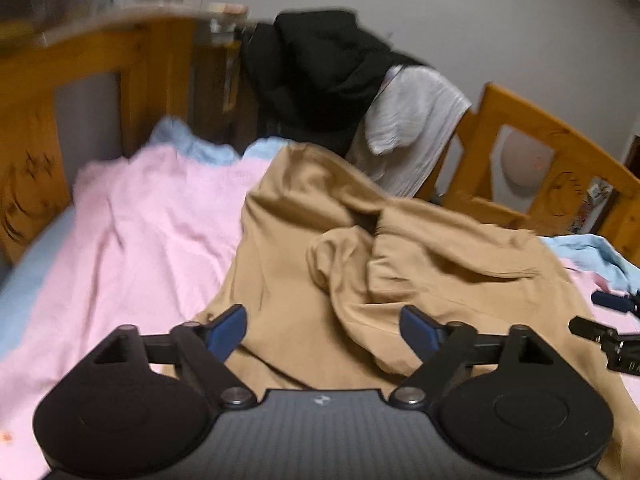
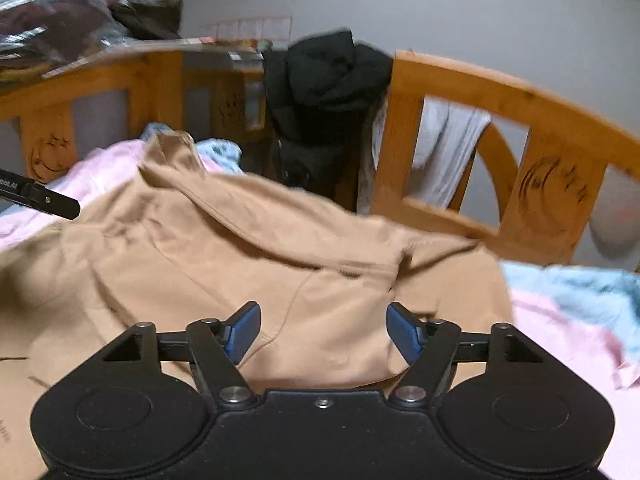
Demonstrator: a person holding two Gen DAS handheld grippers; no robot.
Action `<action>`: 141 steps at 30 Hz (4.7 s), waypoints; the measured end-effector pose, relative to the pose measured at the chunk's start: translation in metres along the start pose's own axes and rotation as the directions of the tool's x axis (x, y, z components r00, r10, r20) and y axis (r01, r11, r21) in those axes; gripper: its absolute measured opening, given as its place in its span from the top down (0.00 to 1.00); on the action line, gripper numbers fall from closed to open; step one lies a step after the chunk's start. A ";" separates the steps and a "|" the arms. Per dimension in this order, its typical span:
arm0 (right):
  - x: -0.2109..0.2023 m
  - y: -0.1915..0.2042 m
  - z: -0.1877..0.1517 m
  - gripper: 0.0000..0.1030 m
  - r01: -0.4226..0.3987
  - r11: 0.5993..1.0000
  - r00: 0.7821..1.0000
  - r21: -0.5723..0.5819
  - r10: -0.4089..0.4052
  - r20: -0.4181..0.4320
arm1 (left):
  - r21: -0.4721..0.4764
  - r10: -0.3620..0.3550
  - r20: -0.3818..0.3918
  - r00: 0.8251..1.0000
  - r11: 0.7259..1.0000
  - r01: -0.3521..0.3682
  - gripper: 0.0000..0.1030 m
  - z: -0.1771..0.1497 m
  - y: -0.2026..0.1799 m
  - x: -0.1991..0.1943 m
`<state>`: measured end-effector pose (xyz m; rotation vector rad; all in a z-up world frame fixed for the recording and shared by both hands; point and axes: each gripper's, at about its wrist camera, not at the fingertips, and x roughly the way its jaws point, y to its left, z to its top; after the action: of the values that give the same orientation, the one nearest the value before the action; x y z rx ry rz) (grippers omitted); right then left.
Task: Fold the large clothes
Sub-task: 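Release the fabric with both grippers and pull them back from the jacket, then grasp the tan jacket's hem edge with the right gripper, then grasp the hem with the left gripper while the right gripper lifts its edge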
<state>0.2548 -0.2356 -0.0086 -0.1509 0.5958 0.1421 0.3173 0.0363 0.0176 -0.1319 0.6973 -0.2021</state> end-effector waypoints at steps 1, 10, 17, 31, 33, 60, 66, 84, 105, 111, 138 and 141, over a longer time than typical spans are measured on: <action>-0.010 0.000 0.002 0.25 -0.003 1.000 1.000 -0.004 0.003 0.008 | 0.012 -0.002 0.009 1.000 1.000 0.002 0.12 0.000 -0.003 -0.009; -0.128 0.024 -0.011 0.05 -0.067 0.998 0.996 -0.014 0.068 0.061 | 0.085 0.035 0.052 0.998 0.996 -0.039 0.00 -0.026 -0.047 -0.112; -0.200 0.055 -0.051 0.01 -0.101 0.991 0.994 -0.091 0.105 0.042 | 0.148 -0.002 0.036 0.999 0.989 -0.003 0.00 -0.057 -0.074 -0.160; -0.183 0.104 -0.146 0.01 0.015 0.966 0.994 -0.257 -0.042 -0.100 | 0.236 0.020 -0.004 1.000 0.972 -0.018 0.00 -0.130 -0.080 -0.149; -0.177 0.106 -0.152 0.01 0.006 0.959 0.992 -0.284 -0.042 -0.122 | 0.263 0.027 -0.030 0.999 0.965 -0.019 0.00 -0.147 -0.079 -0.147; -0.178 0.133 -0.175 0.36 0.037 0.810 0.992 -0.585 -0.099 -0.074 | 0.431 -0.009 -0.025 1.000 0.902 0.019 0.00 -0.205 -0.101 -0.152; -0.162 0.128 -0.171 0.69 0.043 0.846 0.993 -0.531 -0.097 -0.073 | 0.392 0.013 -0.044 0.999 0.920 0.006 0.00 -0.204 -0.093 -0.142; -0.187 0.090 -0.125 0.92 -0.006 0.987 0.997 -0.158 0.017 0.069 | 0.618 0.209 0.108 0.972 0.752 -0.231 0.00 -0.225 -0.109 -0.115; -0.187 0.087 -0.124 0.90 -0.020 0.987 0.997 -0.159 0.032 0.071 | 0.624 0.352 0.225 0.908 0.664 -0.412 0.61 -0.167 -0.028 -0.126; -0.176 0.097 -0.150 0.59 -0.039 0.939 0.992 -0.343 -0.005 -0.128 | 0.581 0.288 0.214 0.934 0.731 -0.358 0.90 -0.153 -0.034 -0.136; -0.271 0.029 -0.131 1.00 0.185 0.846 0.943 -0.501 -0.296 -0.151 | 0.667 0.143 0.180 0.973 0.709 -0.228 0.97 -0.177 -0.040 -0.234; -0.319 0.015 -0.118 1.00 0.192 0.874 0.940 -0.446 -0.295 -0.173 | 0.672 0.099 0.117 0.988 0.725 -0.152 0.97 -0.182 -0.043 -0.266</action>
<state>-0.0728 -0.2709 0.0746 -0.6747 0.7726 0.0027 -0.0061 0.0456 0.0534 0.6183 0.5169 -0.3104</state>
